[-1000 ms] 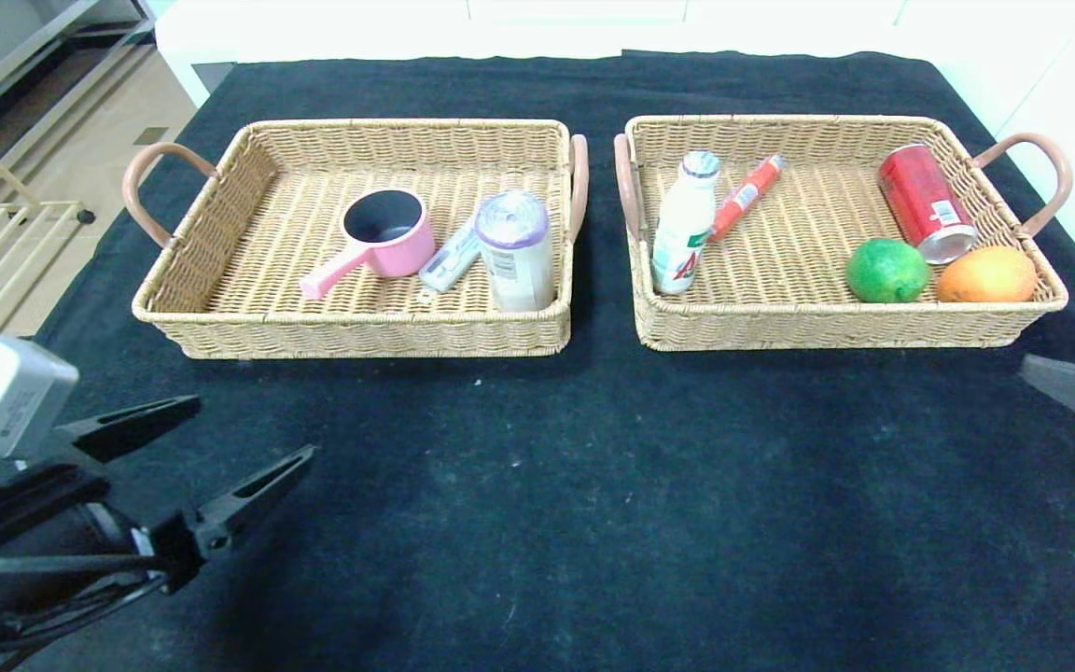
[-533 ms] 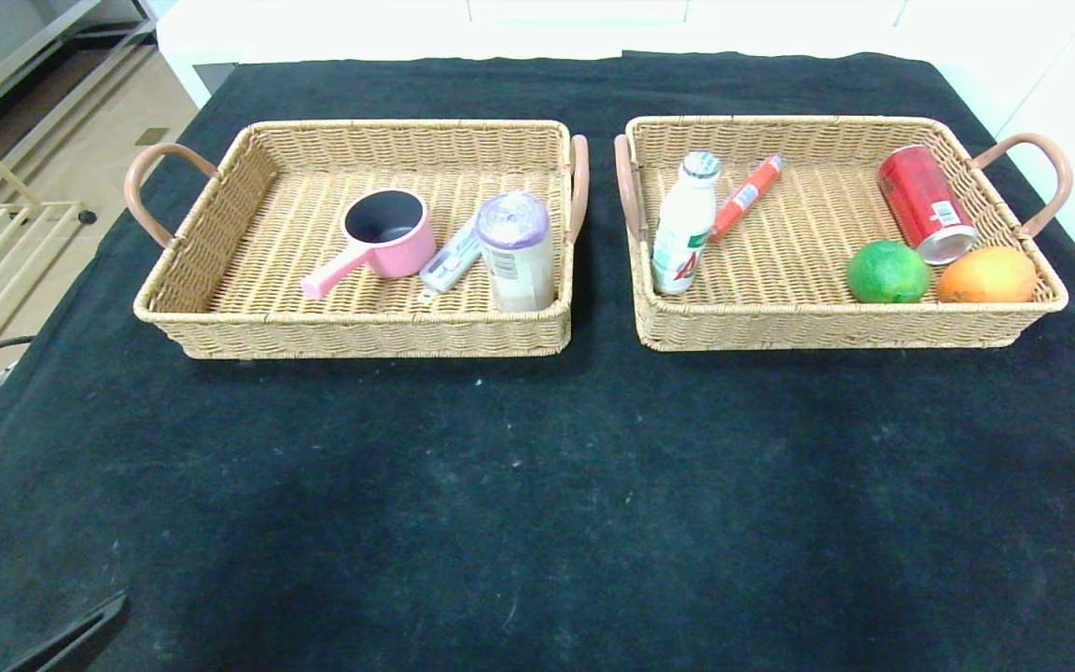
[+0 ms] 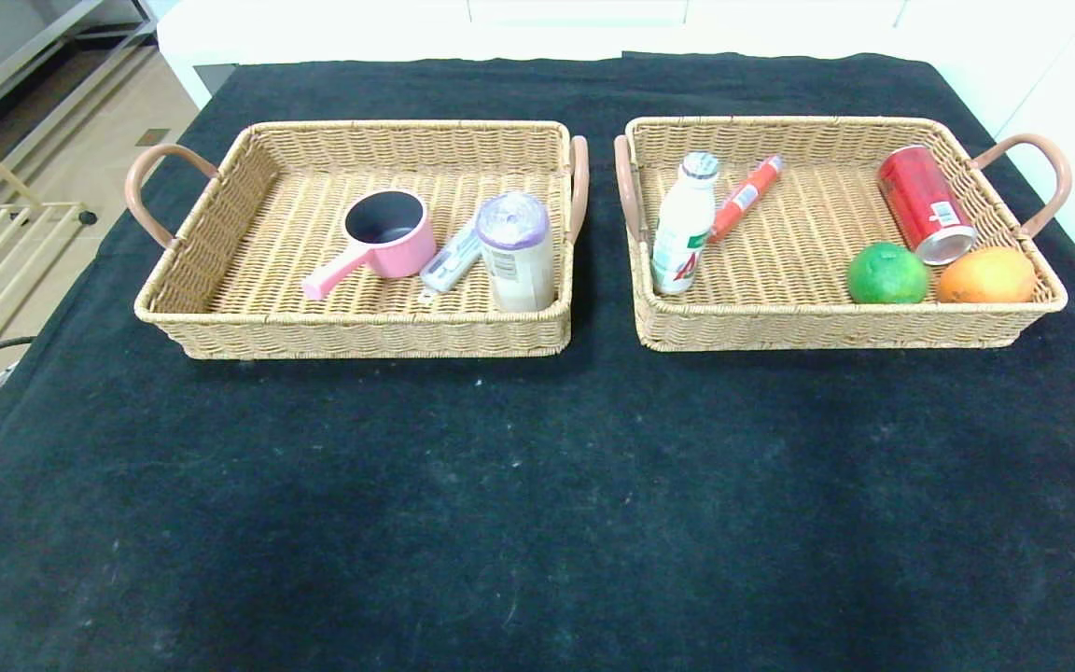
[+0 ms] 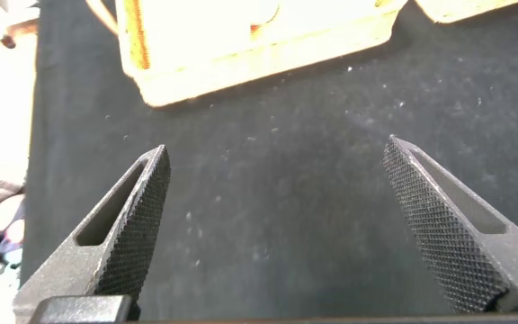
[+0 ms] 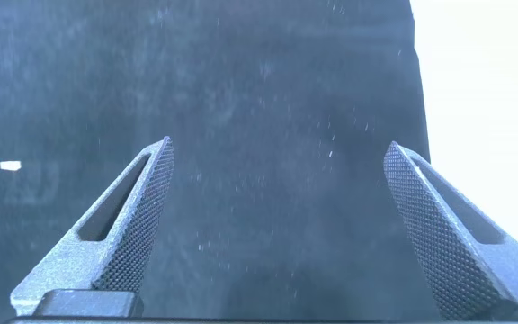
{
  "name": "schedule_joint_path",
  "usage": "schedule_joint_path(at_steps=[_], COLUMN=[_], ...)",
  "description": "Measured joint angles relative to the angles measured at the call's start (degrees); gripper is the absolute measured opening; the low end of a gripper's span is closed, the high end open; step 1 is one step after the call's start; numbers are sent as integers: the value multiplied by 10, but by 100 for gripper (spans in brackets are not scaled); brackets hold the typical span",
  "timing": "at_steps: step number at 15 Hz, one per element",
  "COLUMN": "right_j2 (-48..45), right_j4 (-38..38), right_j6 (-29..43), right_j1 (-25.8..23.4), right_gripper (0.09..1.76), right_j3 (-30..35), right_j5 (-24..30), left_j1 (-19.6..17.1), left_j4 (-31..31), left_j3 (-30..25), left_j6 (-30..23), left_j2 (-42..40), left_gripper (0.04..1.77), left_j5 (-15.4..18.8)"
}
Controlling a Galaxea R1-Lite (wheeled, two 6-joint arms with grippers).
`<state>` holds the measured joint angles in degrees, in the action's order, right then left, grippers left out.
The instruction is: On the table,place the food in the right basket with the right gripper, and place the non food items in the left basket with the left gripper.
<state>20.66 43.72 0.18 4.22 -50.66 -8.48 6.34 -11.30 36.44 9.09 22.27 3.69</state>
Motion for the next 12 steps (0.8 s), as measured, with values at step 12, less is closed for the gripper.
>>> schedule_joint_path(at_steps=[12], right_j2=[-154], right_j4=[-218], right_j6=[8], right_j1=[-38], right_gripper=[170], right_j3=[236], right_j5=[98], left_j1=[-65], left_j4=[49], left_j3=[-176], left_j6=[-23], left_j2=[-165], left_gripper=[172], left_j5=[24])
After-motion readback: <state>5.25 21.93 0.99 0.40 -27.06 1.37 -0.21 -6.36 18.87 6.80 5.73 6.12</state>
